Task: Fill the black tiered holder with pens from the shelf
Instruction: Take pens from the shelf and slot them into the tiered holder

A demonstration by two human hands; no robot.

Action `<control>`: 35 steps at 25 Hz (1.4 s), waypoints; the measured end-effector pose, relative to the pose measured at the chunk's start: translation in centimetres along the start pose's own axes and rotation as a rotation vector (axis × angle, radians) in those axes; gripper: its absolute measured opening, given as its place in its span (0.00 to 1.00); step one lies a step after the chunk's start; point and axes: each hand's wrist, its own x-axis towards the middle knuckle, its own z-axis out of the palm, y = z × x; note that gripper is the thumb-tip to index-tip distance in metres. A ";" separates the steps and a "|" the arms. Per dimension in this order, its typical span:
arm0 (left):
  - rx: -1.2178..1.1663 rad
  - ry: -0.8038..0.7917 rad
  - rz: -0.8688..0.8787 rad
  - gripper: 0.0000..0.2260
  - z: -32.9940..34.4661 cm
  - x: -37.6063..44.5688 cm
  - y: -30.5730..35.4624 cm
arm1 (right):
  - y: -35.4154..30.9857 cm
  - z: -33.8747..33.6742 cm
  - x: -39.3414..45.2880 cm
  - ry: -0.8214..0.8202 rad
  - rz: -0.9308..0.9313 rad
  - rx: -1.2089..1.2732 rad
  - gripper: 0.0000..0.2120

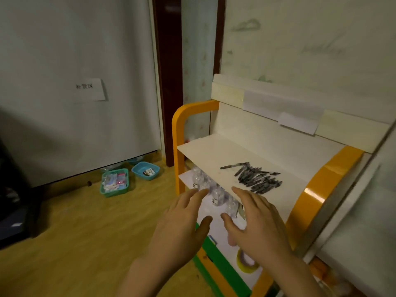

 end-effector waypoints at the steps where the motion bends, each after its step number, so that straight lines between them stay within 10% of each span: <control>1: -0.018 -0.006 0.018 0.26 0.5 1.5 -0.9 | 0.4 0.7 1.4 0.010 0.012 -0.001 0.31; 13: -0.027 -0.046 0.169 0.26 6.3 26.1 -6.7 | 9.6 5.9 20.9 0.111 0.201 -0.014 0.30; 25: -0.100 -0.510 0.182 0.28 21.5 39.8 -12.0 | 17.5 10.2 27.0 0.164 0.586 -0.127 0.32; 35: 0.182 -0.805 0.088 0.54 31.7 40.6 -10.6 | 19.0 12.1 27.0 0.167 0.856 -0.236 0.32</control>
